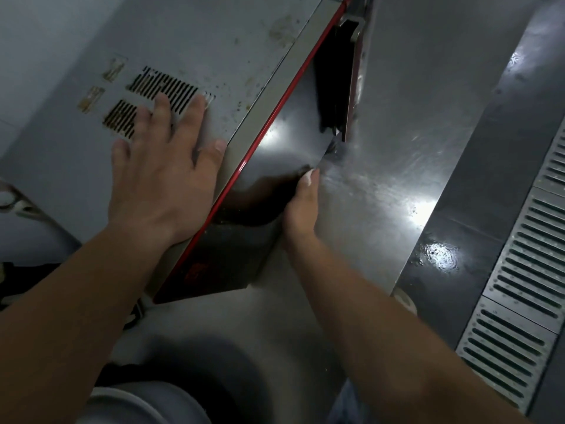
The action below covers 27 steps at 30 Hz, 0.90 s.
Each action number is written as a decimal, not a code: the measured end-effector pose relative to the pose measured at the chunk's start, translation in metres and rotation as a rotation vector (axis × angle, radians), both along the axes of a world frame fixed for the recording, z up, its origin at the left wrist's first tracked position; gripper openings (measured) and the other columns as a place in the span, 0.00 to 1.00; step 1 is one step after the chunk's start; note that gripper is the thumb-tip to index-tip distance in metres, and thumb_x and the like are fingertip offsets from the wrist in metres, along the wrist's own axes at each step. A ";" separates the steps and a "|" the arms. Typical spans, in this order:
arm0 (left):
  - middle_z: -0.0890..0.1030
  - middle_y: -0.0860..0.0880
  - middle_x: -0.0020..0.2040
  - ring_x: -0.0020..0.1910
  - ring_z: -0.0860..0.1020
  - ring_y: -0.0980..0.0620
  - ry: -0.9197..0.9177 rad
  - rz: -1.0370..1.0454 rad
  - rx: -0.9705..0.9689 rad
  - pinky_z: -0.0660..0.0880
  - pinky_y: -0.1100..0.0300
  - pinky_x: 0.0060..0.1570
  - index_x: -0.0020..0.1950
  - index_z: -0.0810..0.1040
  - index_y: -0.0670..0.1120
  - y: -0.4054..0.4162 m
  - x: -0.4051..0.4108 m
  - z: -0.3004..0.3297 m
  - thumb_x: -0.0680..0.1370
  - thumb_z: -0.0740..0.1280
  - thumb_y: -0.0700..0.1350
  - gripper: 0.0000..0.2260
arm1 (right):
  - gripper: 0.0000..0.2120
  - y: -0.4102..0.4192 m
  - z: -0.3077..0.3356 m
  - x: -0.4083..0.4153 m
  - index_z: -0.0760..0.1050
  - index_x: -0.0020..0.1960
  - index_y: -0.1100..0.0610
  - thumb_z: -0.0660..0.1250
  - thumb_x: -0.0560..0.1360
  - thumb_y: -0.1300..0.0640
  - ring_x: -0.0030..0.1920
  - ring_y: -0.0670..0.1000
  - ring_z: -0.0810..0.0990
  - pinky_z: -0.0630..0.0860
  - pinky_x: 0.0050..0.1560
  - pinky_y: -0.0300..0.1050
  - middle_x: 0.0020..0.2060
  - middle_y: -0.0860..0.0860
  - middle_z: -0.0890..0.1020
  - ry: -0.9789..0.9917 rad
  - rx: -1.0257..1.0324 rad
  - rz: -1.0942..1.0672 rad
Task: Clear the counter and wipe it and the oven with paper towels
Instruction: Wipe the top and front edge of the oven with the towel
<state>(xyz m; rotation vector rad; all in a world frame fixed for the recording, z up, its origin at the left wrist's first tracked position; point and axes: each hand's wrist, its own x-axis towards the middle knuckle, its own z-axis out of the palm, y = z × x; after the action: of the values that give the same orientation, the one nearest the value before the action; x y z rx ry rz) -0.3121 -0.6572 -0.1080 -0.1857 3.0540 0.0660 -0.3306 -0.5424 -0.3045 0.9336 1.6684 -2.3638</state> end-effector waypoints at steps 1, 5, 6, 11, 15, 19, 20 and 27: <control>0.44 0.48 0.83 0.81 0.43 0.47 0.003 0.004 0.004 0.44 0.40 0.77 0.81 0.45 0.63 0.000 0.000 0.000 0.82 0.45 0.64 0.27 | 0.36 -0.009 0.011 0.022 0.56 0.79 0.45 0.50 0.75 0.30 0.76 0.42 0.58 0.53 0.77 0.45 0.77 0.42 0.61 -0.007 0.008 0.018; 0.44 0.48 0.83 0.81 0.43 0.47 0.005 -0.003 -0.014 0.44 0.40 0.77 0.81 0.44 0.63 0.000 0.000 -0.001 0.81 0.44 0.65 0.28 | 0.26 -0.054 0.038 0.109 0.53 0.79 0.44 0.52 0.83 0.41 0.72 0.31 0.57 0.52 0.77 0.40 0.75 0.35 0.57 -0.020 -0.122 0.045; 0.44 0.48 0.83 0.81 0.43 0.47 0.003 -0.006 -0.022 0.44 0.39 0.77 0.81 0.43 0.63 0.000 0.000 -0.002 0.81 0.43 0.65 0.28 | 0.25 -0.064 0.041 0.127 0.53 0.79 0.45 0.53 0.84 0.46 0.72 0.30 0.55 0.51 0.77 0.40 0.76 0.35 0.56 -0.013 -0.122 0.023; 0.43 0.48 0.83 0.81 0.41 0.47 -0.005 0.006 -0.020 0.44 0.40 0.77 0.80 0.43 0.63 0.000 0.000 -0.001 0.81 0.44 0.65 0.28 | 0.23 -0.082 0.035 0.148 0.54 0.79 0.48 0.52 0.85 0.52 0.73 0.30 0.55 0.51 0.77 0.37 0.77 0.37 0.56 -0.091 -0.145 0.013; 0.43 0.49 0.83 0.81 0.41 0.48 -0.010 0.010 0.002 0.43 0.40 0.77 0.80 0.42 0.63 0.002 0.001 -0.001 0.81 0.44 0.65 0.28 | 0.22 -0.062 0.017 0.100 0.61 0.78 0.50 0.51 0.84 0.48 0.73 0.43 0.63 0.57 0.76 0.44 0.75 0.46 0.65 -0.197 -0.080 -0.050; 0.43 0.49 0.83 0.81 0.41 0.48 -0.004 0.004 0.017 0.43 0.40 0.77 0.80 0.43 0.63 0.000 0.000 -0.001 0.81 0.44 0.65 0.28 | 0.22 -0.033 0.027 0.032 0.61 0.78 0.53 0.50 0.85 0.50 0.75 0.47 0.62 0.55 0.70 0.34 0.76 0.49 0.65 -0.200 -0.059 -0.122; 0.43 0.49 0.83 0.81 0.41 0.48 -0.004 0.004 0.018 0.43 0.39 0.77 0.80 0.43 0.63 -0.001 0.000 -0.001 0.81 0.44 0.65 0.28 | 0.23 -0.031 0.036 0.024 0.59 0.79 0.53 0.50 0.85 0.50 0.75 0.46 0.60 0.53 0.71 0.34 0.76 0.48 0.63 -0.166 -0.042 -0.136; 0.42 0.49 0.83 0.81 0.41 0.48 -0.007 0.010 0.019 0.42 0.39 0.77 0.80 0.43 0.63 0.001 0.001 -0.001 0.82 0.44 0.64 0.27 | 0.25 -0.052 0.119 0.108 0.53 0.80 0.51 0.51 0.84 0.48 0.78 0.41 0.50 0.49 0.78 0.50 0.78 0.40 0.55 0.410 -0.040 -0.026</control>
<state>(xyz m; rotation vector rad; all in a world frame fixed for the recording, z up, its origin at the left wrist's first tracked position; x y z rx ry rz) -0.3109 -0.6564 -0.1088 -0.1996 3.0442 0.0953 -0.2228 -0.5946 -0.1856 0.4859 1.7306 -2.7364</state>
